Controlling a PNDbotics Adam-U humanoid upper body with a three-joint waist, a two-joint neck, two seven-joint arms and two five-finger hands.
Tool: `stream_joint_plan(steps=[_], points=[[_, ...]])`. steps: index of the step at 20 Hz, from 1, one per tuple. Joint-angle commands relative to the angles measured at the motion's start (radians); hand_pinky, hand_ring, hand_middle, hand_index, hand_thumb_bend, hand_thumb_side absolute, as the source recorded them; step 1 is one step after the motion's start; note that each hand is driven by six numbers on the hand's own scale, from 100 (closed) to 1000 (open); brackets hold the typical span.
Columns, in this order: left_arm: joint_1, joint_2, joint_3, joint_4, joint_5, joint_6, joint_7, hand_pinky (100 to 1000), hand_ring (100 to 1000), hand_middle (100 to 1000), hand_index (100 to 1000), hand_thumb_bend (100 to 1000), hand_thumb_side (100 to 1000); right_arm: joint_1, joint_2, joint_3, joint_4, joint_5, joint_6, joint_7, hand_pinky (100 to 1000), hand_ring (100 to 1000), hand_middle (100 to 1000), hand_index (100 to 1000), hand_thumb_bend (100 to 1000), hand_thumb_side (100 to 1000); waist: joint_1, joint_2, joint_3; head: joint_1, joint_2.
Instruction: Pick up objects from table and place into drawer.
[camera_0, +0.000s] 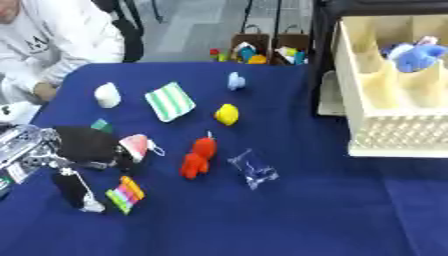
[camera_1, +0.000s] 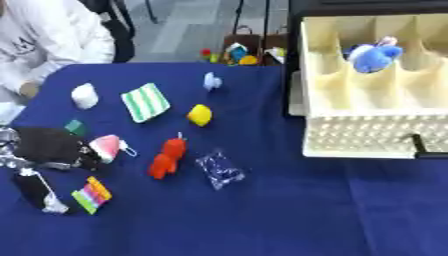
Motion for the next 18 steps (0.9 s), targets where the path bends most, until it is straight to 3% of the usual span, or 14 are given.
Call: stream_joint_plan(steps=[1, 8, 18], points=[[-0.014, 0.022, 0.008, 0.005, 0.006, -0.067, -0.060, 600, 668, 626, 834, 375, 651, -0.014, -0.011, -0.006, -0.013, 0.005, -0.016, -0.020, 650, 706, 671, 758, 100, 741, -0.001, -0.014, -0.001, 0.003, -0.010], [-0.018, 0.013, 0.002, 0.025, 0.022, -0.071, -0.054, 583, 650, 589, 799, 343, 644, -0.014, -0.010, -0.008, -0.013, 0.007, -0.013, -0.022, 651, 707, 671, 758, 100, 741, -0.001, -0.013, -0.004, 0.003, -0.010], [-0.022, 0.005, -0.007, 0.048, 0.063, -0.072, -0.070, 576, 643, 582, 816, 313, 631, -0.015, -0.007, -0.008, -0.013, 0.008, -0.008, -0.024, 651, 706, 670, 757, 100, 741, 0.001, -0.014, -0.007, 0.005, -0.012]])
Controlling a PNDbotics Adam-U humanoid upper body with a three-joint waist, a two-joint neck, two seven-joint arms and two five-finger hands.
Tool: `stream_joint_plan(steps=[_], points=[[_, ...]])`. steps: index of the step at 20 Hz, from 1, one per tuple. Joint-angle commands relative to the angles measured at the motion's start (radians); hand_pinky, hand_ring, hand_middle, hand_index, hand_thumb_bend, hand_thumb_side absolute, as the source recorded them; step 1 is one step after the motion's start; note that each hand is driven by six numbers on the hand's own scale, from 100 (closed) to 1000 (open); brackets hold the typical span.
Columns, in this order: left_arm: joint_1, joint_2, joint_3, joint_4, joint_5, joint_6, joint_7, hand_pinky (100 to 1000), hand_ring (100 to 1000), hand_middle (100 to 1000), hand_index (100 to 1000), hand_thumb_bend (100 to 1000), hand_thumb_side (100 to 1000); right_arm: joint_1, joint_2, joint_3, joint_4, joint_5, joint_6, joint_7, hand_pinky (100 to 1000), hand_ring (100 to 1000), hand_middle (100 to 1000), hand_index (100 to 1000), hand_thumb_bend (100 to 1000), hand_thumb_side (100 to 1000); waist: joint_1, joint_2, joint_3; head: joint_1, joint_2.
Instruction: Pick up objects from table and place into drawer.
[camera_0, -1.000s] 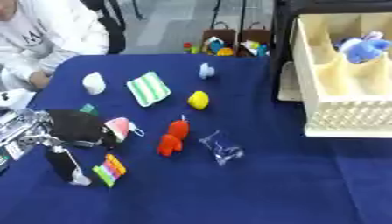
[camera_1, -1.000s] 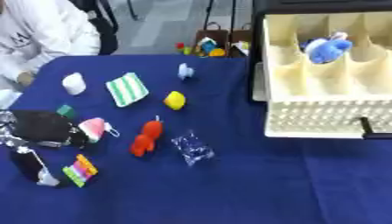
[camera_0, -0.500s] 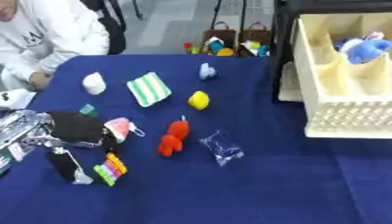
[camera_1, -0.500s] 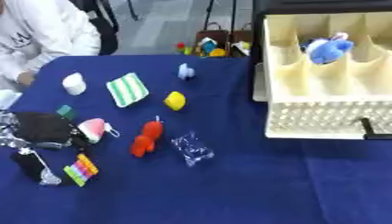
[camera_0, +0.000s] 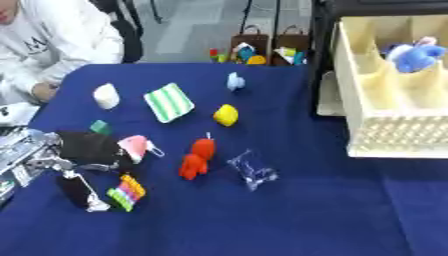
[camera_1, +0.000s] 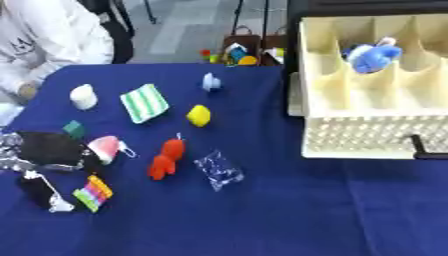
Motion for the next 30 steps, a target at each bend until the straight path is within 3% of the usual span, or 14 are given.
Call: stream_joint_plan(steps=[1, 15, 26, 30], points=[[-0.011, 0.022, 0.006, 0.002, 0.016, -0.068, -0.077, 573, 641, 578, 808, 306, 632, -0.015, -0.010, -0.007, -0.013, 0.007, -0.012, -0.018, 651, 706, 670, 756, 100, 741, 0.000, -0.016, -0.001, 0.002, -0.008], [-0.022, 0.024, 0.006, -0.004, 0.089, -0.057, -0.061, 524, 588, 491, 657, 154, 585, -0.012, -0.007, -0.007, -0.013, 0.006, -0.002, -0.021, 654, 707, 671, 755, 100, 740, 0.000, -0.022, 0.001, 0.002, -0.003], [-0.020, 0.049, 0.028, -0.038, 0.136, -0.037, -0.039, 504, 571, 469, 639, 107, 518, -0.005, -0.006, -0.010, -0.013, 0.005, 0.002, -0.022, 659, 708, 672, 756, 100, 742, -0.003, -0.034, 0.011, 0.000, 0.003], [-0.008, 0.072, 0.047, -0.093, 0.227, -0.027, -0.022, 496, 562, 447, 635, 100, 492, 0.000, -0.007, -0.010, -0.013, 0.005, 0.004, -0.023, 659, 708, 672, 756, 100, 741, -0.003, -0.040, 0.019, -0.006, 0.007]])
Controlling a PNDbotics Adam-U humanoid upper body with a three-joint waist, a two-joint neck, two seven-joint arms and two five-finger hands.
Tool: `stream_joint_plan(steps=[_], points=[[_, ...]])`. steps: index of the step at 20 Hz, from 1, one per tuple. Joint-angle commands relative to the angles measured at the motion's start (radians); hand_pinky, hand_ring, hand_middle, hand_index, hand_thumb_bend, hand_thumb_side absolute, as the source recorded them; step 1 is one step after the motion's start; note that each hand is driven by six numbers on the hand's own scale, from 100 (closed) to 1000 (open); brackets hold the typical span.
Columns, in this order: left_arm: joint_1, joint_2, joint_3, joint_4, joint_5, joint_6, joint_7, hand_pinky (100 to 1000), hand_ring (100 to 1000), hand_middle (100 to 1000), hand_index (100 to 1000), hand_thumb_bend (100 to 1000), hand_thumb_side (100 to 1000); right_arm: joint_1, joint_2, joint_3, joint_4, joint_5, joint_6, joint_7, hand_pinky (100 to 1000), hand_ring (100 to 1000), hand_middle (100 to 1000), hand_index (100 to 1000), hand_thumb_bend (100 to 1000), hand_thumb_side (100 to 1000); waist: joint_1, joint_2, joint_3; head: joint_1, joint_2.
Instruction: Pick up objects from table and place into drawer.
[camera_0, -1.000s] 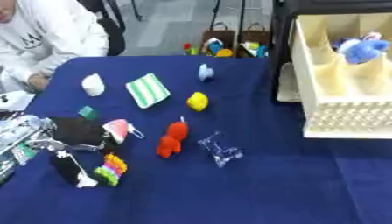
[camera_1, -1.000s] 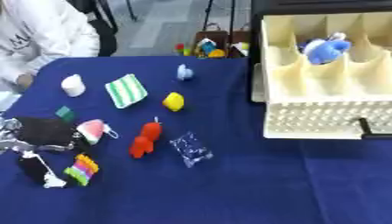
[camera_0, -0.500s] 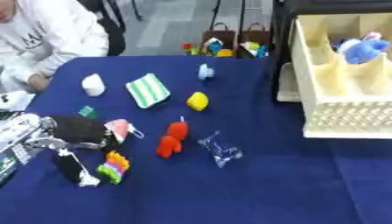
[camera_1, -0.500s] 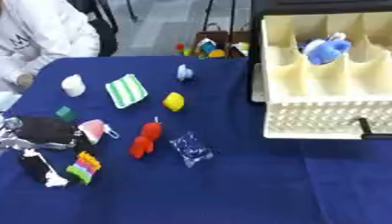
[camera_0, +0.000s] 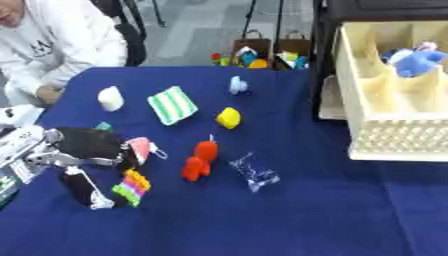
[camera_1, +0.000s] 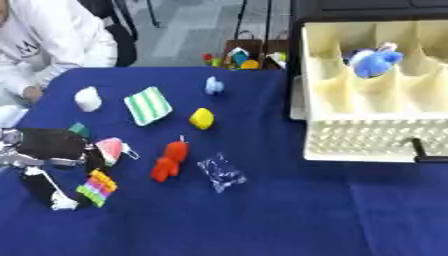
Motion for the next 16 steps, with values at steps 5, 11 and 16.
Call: stream_joint_plan(steps=[5, 11, 16], points=[[0.001, 0.089, 0.065, -0.117, 0.201, 0.000, -0.009, 484, 550, 426, 625, 100, 453, -0.003, -0.016, -0.010, -0.013, 0.005, -0.006, -0.013, 660, 708, 671, 755, 100, 742, 0.002, -0.029, 0.009, -0.009, 0.014], [-0.012, 0.107, 0.094, -0.163, 0.342, 0.030, -0.010, 469, 539, 403, 614, 100, 447, 0.000, -0.015, -0.011, -0.013, 0.004, -0.001, -0.014, 660, 708, 671, 755, 100, 742, 0.009, -0.037, 0.010, -0.012, 0.018], [-0.050, 0.125, 0.100, -0.178, 0.441, 0.044, -0.013, 461, 533, 391, 606, 100, 430, 0.000, -0.015, -0.009, -0.013, 0.003, 0.001, -0.014, 661, 708, 671, 755, 100, 741, 0.016, -0.043, 0.004, -0.008, 0.020]])
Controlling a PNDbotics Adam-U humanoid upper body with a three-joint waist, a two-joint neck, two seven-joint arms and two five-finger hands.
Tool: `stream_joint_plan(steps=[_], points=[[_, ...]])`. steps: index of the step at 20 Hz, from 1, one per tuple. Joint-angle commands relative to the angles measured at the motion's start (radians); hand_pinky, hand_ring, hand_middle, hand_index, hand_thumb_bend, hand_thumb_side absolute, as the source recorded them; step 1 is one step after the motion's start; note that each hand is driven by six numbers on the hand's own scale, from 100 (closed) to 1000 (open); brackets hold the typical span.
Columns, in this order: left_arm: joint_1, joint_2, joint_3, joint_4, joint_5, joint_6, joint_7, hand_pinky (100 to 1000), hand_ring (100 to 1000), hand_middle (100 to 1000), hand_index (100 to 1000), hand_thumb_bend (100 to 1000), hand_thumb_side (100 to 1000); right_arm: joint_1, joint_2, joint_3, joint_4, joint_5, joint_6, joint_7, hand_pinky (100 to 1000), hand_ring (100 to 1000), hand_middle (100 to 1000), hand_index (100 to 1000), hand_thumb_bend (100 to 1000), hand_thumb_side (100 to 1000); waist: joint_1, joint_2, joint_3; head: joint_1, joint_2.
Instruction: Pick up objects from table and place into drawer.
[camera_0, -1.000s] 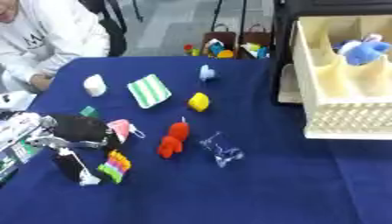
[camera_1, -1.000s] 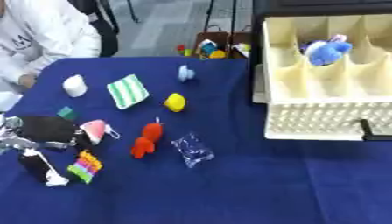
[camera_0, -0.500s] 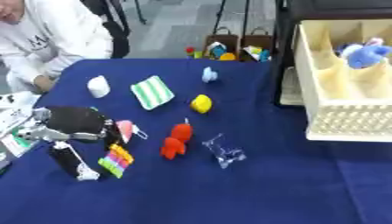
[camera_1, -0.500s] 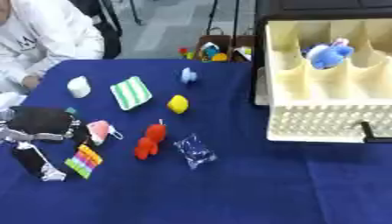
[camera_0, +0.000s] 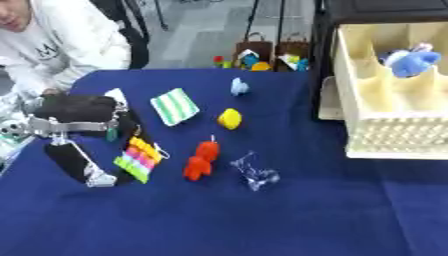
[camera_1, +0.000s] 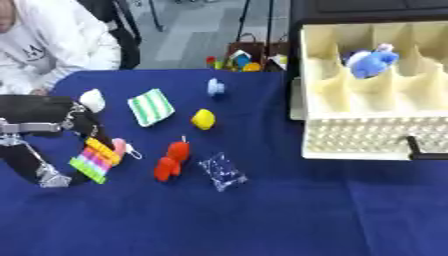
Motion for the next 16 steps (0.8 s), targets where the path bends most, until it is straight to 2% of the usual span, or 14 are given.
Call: stream_joint_plan(steps=[1, 8, 16], points=[[-0.035, 0.057, 0.024, -0.018, 0.064, 0.008, -0.002, 459, 531, 388, 605, 100, 427, -0.010, -0.015, -0.003, -0.013, 0.002, -0.006, -0.011, 661, 708, 671, 755, 100, 741, 0.001, -0.026, -0.003, 0.001, 0.005], [-0.172, 0.057, 0.015, 0.011, 0.189, 0.046, 0.047, 448, 525, 374, 599, 100, 333, -0.013, -0.015, 0.009, -0.013, -0.008, -0.009, 0.002, 660, 708, 671, 755, 100, 742, 0.017, -0.040, -0.026, 0.011, 0.017], [-0.315, 0.025, -0.024, 0.041, 0.220, 0.094, 0.089, 448, 525, 373, 603, 100, 281, -0.018, -0.016, 0.022, -0.013, -0.023, -0.012, 0.019, 661, 708, 671, 755, 100, 742, 0.040, -0.054, -0.053, 0.038, 0.020]])
